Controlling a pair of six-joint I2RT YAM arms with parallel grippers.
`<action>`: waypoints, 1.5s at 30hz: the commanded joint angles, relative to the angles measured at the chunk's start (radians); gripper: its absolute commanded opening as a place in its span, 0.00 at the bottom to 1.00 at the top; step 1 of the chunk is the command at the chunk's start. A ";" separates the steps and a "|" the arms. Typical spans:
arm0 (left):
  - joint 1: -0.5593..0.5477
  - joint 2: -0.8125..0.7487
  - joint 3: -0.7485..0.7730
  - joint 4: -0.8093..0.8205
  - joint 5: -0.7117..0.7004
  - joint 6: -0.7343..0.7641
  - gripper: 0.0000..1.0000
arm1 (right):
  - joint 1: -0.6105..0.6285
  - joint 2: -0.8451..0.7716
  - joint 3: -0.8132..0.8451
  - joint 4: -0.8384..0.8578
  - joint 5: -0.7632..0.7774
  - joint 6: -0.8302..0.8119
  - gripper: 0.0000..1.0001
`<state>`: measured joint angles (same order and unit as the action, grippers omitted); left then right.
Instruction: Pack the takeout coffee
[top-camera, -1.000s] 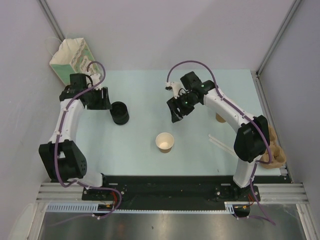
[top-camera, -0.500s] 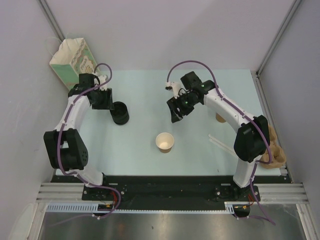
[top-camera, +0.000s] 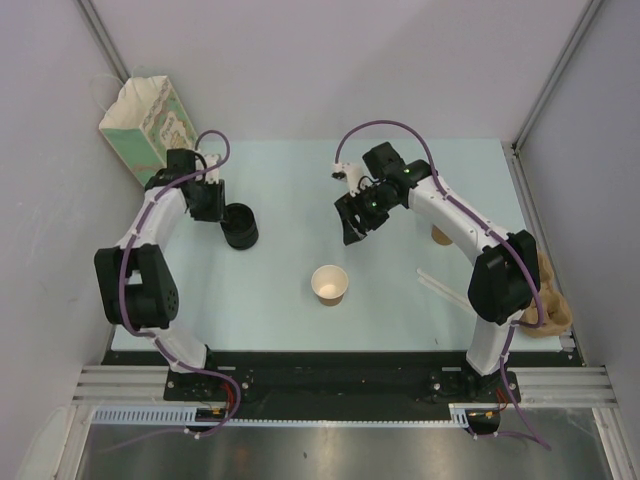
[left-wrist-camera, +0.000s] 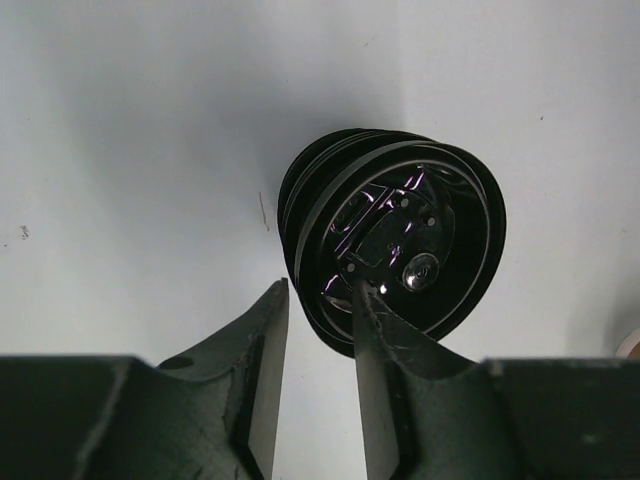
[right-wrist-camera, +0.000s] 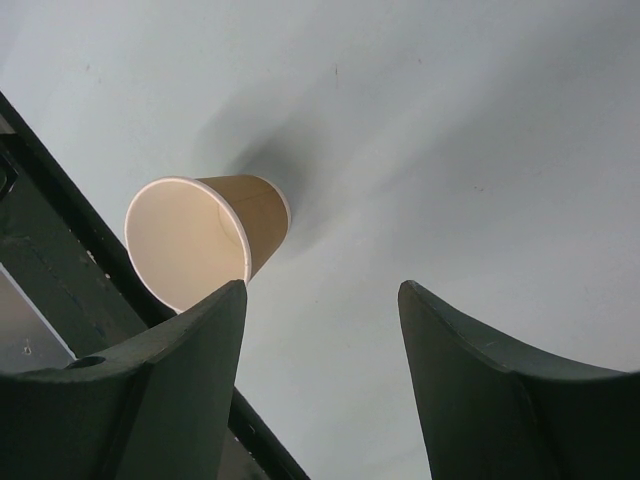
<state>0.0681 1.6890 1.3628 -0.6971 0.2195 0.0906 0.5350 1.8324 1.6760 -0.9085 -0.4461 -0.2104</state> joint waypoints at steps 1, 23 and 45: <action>-0.005 0.017 0.044 0.016 0.011 -0.022 0.33 | -0.007 -0.002 0.011 0.002 -0.020 0.008 0.68; -0.005 -0.130 0.113 -0.094 0.113 0.012 0.00 | -0.029 -0.024 0.036 -0.015 -0.054 0.000 0.67; -0.152 -0.627 -0.188 0.342 0.893 -0.404 0.00 | -0.175 -0.217 0.220 -0.115 -0.402 0.003 0.70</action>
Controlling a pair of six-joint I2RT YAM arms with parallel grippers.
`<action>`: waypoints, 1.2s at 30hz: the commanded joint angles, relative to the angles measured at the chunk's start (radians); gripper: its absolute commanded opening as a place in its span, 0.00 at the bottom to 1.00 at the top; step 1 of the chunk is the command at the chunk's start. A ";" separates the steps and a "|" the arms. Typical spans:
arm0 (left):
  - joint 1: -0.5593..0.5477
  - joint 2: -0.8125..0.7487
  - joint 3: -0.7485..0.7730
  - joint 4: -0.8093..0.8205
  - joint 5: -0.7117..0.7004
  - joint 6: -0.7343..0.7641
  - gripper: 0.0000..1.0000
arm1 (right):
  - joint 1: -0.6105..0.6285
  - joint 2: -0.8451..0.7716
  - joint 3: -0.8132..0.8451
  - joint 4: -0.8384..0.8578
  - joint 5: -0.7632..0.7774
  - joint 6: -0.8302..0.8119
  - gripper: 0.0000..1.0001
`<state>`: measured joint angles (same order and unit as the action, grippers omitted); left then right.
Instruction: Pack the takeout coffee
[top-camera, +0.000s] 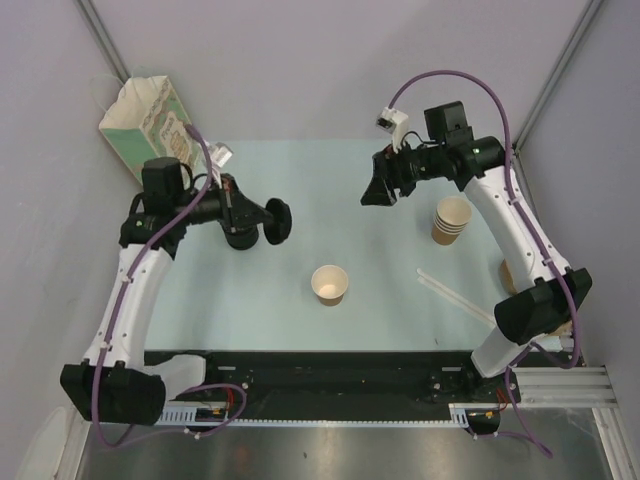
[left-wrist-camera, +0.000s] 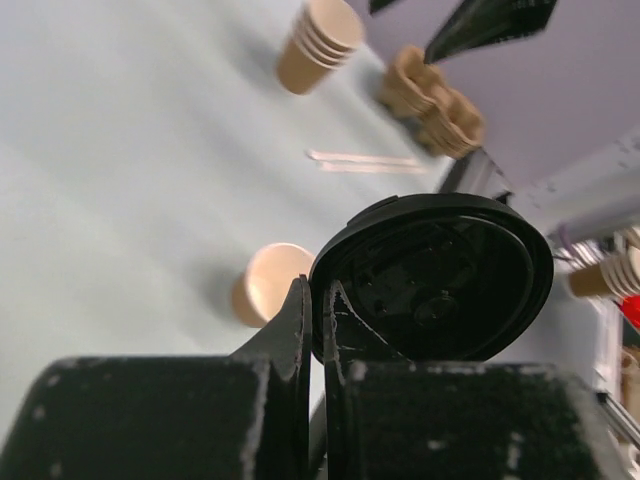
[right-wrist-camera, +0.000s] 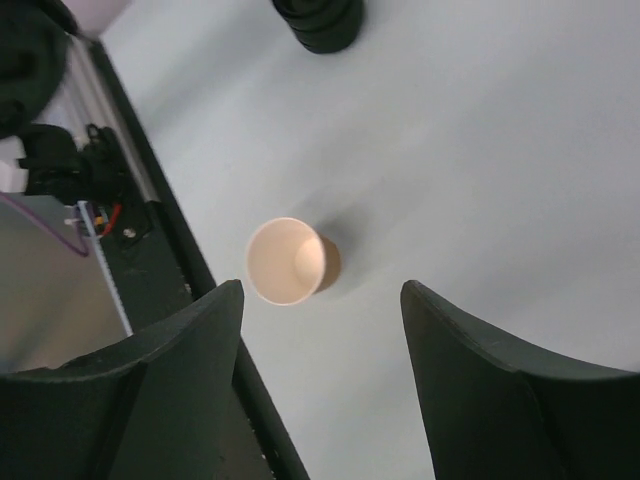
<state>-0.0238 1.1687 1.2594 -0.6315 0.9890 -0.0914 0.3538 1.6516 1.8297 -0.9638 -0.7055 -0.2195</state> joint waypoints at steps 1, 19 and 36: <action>-0.064 -0.154 -0.110 0.324 0.100 -0.260 0.00 | 0.011 -0.055 0.059 -0.061 -0.175 0.020 0.71; -0.223 -0.287 -0.269 0.507 -0.549 -0.317 0.00 | 0.164 -0.093 0.032 0.108 -0.263 0.201 0.88; -0.378 -0.236 -0.175 0.352 -0.812 -0.087 0.00 | 0.258 0.011 0.137 0.293 -0.098 0.284 0.91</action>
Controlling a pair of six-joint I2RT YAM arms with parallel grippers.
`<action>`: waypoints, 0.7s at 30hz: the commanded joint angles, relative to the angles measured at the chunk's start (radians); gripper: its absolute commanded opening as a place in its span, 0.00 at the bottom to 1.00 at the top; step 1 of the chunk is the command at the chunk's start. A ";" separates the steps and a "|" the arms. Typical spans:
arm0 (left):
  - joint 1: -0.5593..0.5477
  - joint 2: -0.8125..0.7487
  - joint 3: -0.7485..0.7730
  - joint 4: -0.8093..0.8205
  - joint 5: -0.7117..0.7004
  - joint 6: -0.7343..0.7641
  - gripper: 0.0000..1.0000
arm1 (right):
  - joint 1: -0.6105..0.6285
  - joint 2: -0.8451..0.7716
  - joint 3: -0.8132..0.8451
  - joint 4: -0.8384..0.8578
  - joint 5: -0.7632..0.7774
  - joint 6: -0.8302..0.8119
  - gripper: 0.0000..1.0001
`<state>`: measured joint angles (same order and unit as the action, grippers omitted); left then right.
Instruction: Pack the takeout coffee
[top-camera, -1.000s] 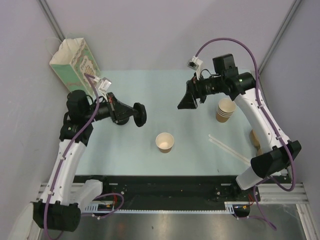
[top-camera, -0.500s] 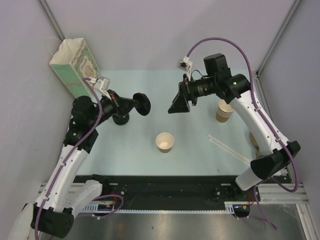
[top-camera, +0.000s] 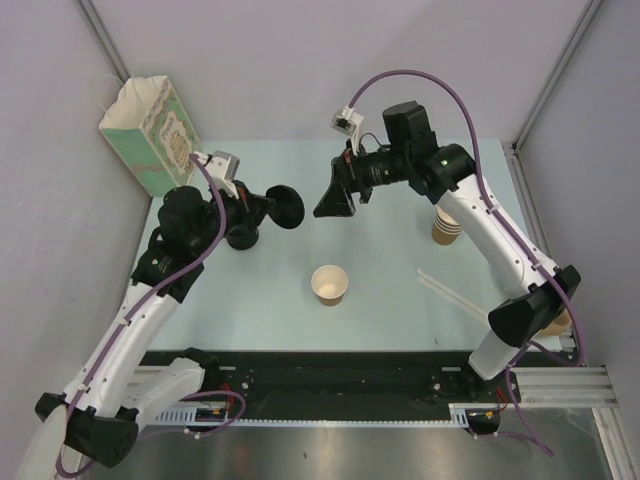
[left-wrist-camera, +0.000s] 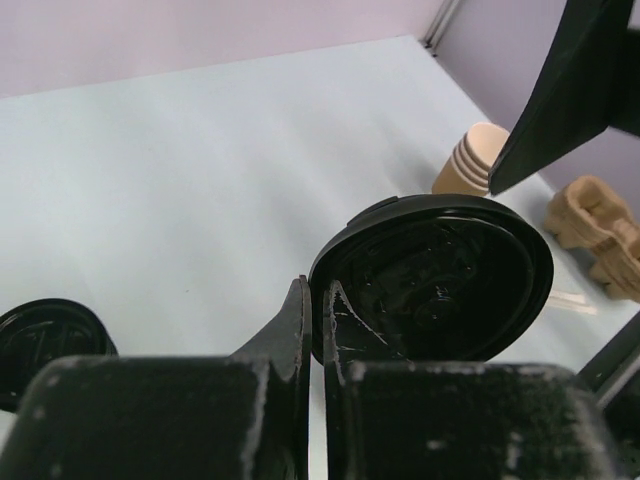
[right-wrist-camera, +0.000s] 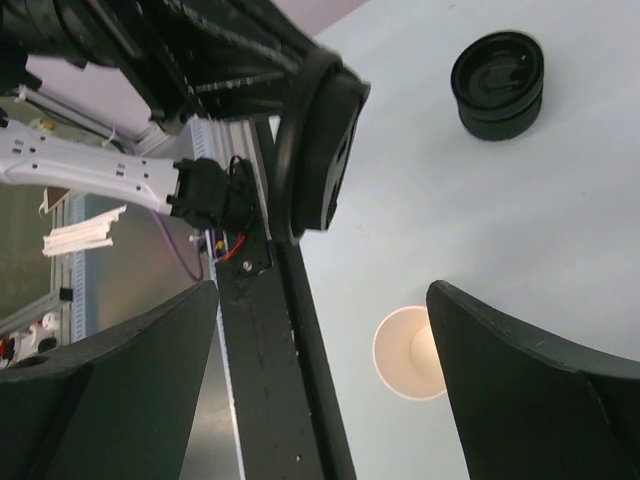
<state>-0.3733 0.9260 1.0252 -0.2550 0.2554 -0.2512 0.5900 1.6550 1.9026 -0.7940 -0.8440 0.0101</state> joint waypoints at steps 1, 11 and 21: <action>-0.033 0.011 0.062 -0.026 -0.088 0.084 0.00 | 0.027 0.015 0.072 0.122 0.052 0.059 0.92; -0.088 0.037 0.092 -0.026 -0.145 0.125 0.01 | 0.071 0.084 0.093 0.136 0.187 0.068 0.84; -0.115 0.050 0.122 -0.035 -0.119 0.153 0.06 | 0.088 0.111 0.090 0.157 0.184 0.051 0.65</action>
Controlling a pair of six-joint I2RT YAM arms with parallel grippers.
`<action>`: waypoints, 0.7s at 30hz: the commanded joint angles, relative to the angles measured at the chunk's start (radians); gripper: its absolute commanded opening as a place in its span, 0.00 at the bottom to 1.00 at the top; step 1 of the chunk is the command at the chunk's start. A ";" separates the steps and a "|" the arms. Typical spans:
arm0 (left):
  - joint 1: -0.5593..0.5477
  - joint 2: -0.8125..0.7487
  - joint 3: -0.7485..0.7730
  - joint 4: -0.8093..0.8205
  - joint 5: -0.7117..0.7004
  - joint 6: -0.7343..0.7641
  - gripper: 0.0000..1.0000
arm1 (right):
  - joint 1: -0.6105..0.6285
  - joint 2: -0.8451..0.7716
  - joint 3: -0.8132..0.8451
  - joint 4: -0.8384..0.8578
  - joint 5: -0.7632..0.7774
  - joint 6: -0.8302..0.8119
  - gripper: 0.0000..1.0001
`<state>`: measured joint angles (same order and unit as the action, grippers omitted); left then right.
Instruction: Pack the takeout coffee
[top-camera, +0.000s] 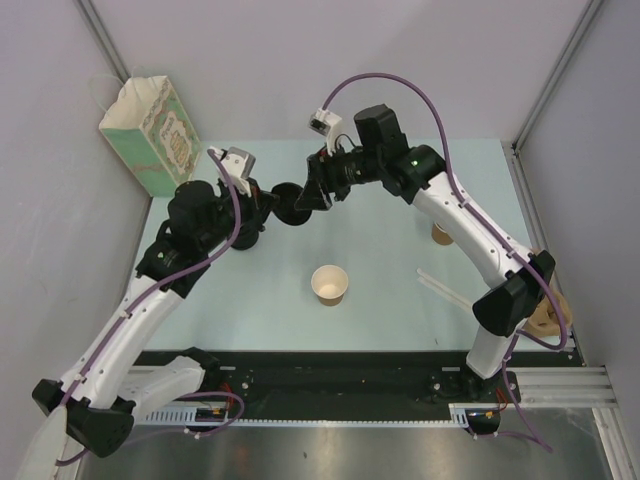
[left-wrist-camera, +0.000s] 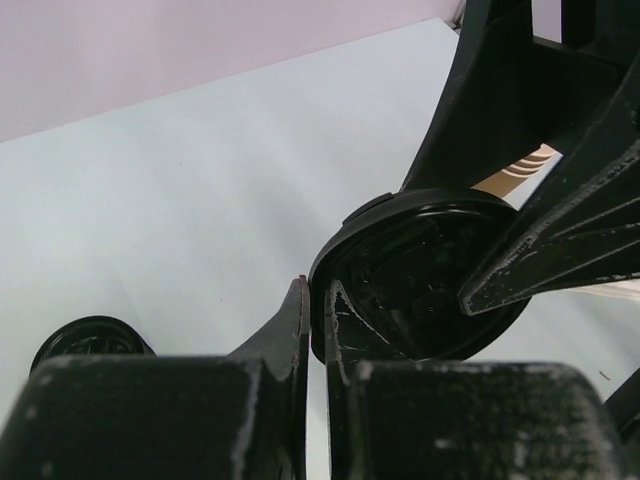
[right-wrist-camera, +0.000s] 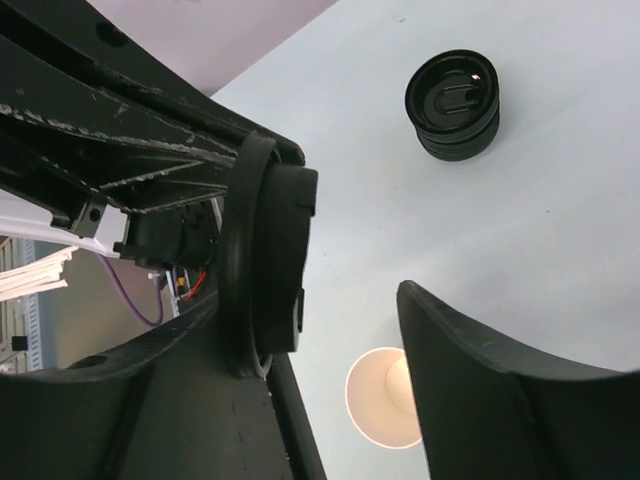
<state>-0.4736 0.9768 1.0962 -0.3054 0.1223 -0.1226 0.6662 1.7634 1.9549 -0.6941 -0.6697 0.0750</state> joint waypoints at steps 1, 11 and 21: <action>-0.013 -0.001 0.053 0.014 0.019 0.023 0.07 | 0.012 0.002 0.038 0.057 0.015 -0.023 0.62; -0.016 -0.007 0.073 -0.043 0.086 0.021 0.21 | -0.002 -0.015 0.041 0.018 0.013 -0.107 0.15; 0.047 -0.079 0.195 -0.126 0.151 -0.003 0.91 | -0.048 -0.061 0.088 -0.067 0.070 -0.321 0.08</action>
<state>-0.4629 0.9592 1.2007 -0.4179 0.2054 -0.1028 0.6270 1.7626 1.9812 -0.7341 -0.6529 -0.0891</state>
